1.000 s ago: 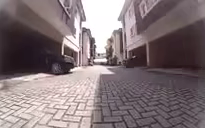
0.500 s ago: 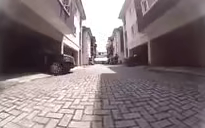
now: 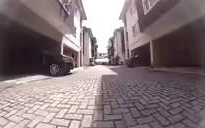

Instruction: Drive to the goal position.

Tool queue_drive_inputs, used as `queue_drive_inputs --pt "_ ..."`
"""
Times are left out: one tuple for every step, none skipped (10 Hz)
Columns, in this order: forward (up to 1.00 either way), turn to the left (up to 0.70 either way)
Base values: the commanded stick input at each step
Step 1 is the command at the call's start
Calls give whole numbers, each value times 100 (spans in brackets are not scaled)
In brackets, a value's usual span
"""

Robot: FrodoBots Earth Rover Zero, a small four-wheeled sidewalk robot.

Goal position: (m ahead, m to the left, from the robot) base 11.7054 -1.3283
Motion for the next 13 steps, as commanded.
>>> queue_drive_inputs --pt "50 0" --pt "50 0" --pt "50 0" --pt "50 0" --pt "50 0" --pt "50 0" --pt "50 0" --pt "50 0" --pt "50 0" --pt "50 0" --pt "50 0" --pt "50 0" --pt "50 0"
